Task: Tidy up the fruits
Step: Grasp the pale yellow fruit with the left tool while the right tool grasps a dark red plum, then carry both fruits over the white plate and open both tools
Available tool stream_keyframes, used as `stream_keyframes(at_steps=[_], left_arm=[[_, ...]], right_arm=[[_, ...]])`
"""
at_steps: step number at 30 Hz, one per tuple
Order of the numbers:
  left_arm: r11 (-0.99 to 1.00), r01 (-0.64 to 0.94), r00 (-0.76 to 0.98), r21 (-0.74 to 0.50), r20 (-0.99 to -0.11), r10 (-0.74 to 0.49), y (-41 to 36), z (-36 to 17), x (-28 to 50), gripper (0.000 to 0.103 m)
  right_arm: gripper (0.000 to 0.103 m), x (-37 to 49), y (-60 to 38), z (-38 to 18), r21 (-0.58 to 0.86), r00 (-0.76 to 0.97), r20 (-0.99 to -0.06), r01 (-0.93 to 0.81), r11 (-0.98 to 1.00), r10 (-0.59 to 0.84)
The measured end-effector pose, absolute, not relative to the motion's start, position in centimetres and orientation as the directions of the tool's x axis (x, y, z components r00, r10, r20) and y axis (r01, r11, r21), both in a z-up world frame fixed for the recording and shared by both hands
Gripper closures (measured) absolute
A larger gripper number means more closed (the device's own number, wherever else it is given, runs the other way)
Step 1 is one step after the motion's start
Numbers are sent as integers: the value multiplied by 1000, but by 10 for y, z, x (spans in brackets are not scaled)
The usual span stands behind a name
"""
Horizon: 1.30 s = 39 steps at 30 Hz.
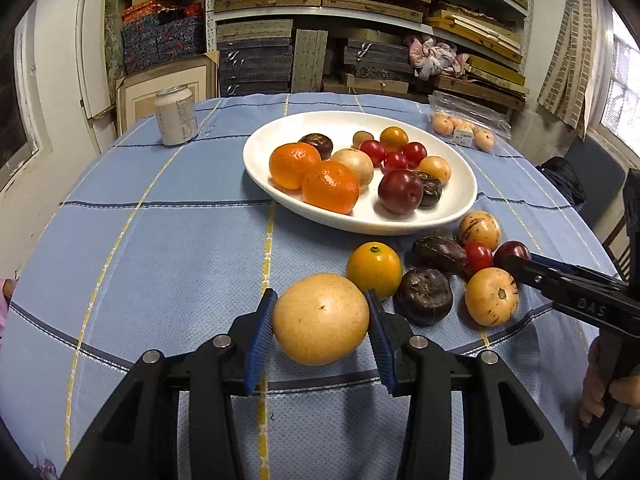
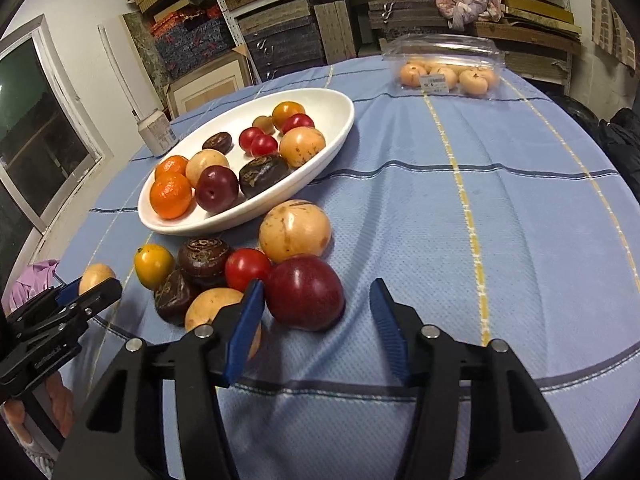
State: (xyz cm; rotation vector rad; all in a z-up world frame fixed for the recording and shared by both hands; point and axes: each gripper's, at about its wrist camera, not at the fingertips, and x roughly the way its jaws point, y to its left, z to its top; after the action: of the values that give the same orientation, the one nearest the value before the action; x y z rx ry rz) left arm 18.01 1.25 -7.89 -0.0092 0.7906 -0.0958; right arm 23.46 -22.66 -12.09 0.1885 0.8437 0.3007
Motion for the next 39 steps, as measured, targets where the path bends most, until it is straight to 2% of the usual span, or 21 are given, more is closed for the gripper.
stream_keyframes(at_steps=[6,16,24,32,39], left_arm=[[996,84,694,-43,-715,-89,12,-80,180,58],[995,62,674,-83,-731,-103,23,-84,185,58],[995,44,700,-84,-708,-91,27,-78,177,58],[994,32,730,-108,-677,-97,30,-49,170,58],[996,30,779,-84,-623,-77,27,10,206,58]], right_arm=[[60,242,-225,-125,293,610,-712,-192,937,348],[64,235,-229,-126,299,611,-707,-198,933,356],[64,221,-250,-119,351,648,-670,-152,924,362],[64,192,-275,-89,442,707,-582,-139,886,401],[64,206,-272,-16,430,766,-488,-206,879,418]])
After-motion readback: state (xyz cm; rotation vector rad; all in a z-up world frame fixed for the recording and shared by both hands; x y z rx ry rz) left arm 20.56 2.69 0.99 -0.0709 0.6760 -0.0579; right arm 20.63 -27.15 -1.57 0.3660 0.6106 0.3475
